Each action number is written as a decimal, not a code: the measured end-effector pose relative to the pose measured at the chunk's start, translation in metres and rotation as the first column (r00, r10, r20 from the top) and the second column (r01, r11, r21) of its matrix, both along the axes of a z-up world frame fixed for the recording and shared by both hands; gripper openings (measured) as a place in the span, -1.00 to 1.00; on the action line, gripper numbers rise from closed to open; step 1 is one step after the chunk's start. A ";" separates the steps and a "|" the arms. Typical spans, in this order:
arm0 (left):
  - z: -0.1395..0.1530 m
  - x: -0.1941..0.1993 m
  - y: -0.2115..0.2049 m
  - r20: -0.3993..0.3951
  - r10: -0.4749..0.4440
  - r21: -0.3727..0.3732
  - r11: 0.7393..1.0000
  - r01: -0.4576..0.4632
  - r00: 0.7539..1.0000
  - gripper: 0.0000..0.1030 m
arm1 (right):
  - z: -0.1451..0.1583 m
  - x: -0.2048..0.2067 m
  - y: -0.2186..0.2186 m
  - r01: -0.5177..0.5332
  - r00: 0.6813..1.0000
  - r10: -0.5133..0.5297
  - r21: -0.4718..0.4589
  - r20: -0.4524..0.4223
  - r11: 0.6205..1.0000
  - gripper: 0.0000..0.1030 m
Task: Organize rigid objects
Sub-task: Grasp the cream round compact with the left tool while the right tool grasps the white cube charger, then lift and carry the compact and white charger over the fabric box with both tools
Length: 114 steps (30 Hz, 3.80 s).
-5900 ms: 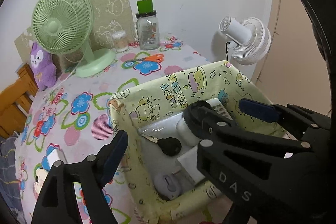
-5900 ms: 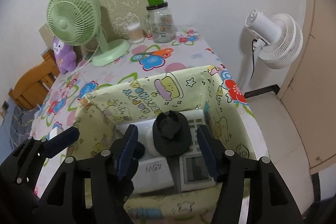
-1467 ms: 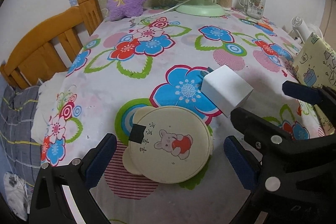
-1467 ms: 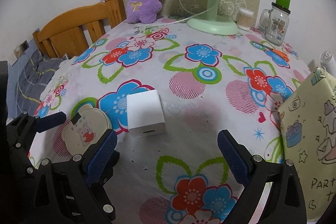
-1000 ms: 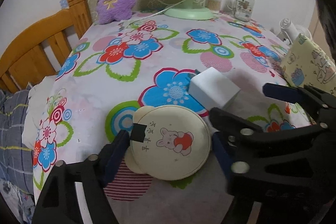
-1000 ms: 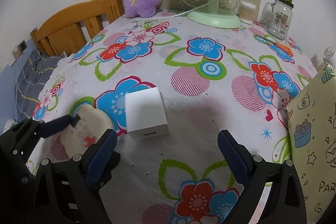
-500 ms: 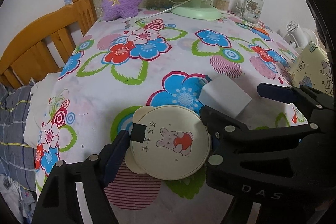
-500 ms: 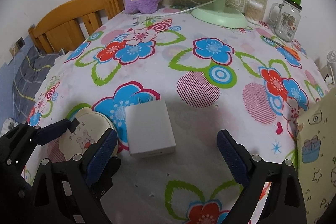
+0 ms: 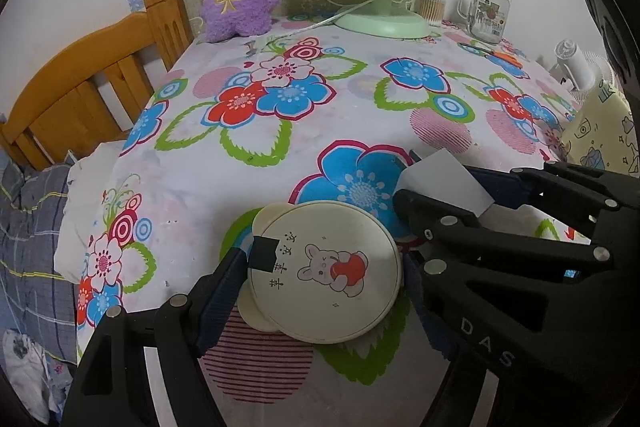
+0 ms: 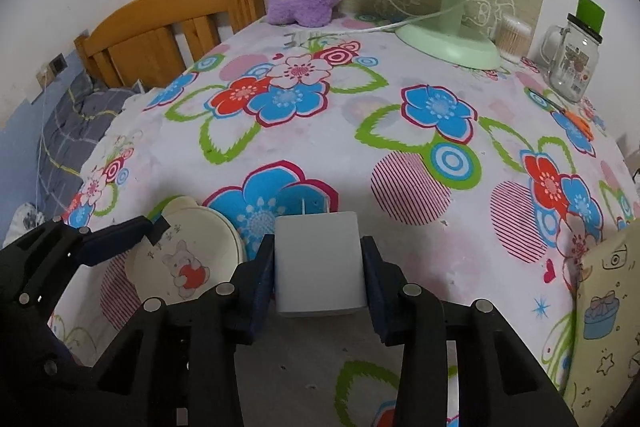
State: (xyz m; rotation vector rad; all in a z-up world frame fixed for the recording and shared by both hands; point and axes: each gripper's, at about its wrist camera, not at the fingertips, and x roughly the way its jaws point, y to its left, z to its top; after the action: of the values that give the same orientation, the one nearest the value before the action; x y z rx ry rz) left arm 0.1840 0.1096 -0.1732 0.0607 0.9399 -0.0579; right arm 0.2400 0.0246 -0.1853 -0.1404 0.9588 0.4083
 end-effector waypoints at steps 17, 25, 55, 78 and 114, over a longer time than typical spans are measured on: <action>0.003 -0.031 -0.017 -0.021 -0.002 -0.009 1.000 0.002 1.000 0.57 | 0.008 -0.038 -0.020 0.036 0.999 -0.036 -0.028 0.002 0.999 -0.16; 0.011 -0.050 -0.024 -0.007 0.008 -0.013 1.000 -0.008 1.000 0.57 | 0.017 -0.058 -0.029 0.048 0.999 -0.047 -0.015 0.006 0.999 -0.16; 0.078 -0.115 -0.077 0.120 0.015 0.002 1.000 -0.016 0.993 0.57 | 0.091 -0.129 -0.092 0.094 0.989 -0.100 0.056 0.113 0.994 -0.16; 0.133 -0.140 -0.133 0.224 -0.030 0.028 0.999 0.025 0.974 0.57 | 0.147 -0.157 -0.158 0.145 0.967 -0.167 0.125 0.191 0.982 -0.16; 0.144 -0.071 -0.229 0.231 -0.137 0.018 0.990 0.137 0.963 0.57 | 0.154 -0.097 -0.258 0.267 0.937 -0.288 0.122 0.200 0.956 -0.16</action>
State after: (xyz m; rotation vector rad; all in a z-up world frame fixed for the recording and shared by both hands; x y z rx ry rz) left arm 0.1126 -0.1194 -0.0296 0.1319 0.7011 -0.1748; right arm 0.1433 -0.2330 -0.0318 0.0361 0.7297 0.1706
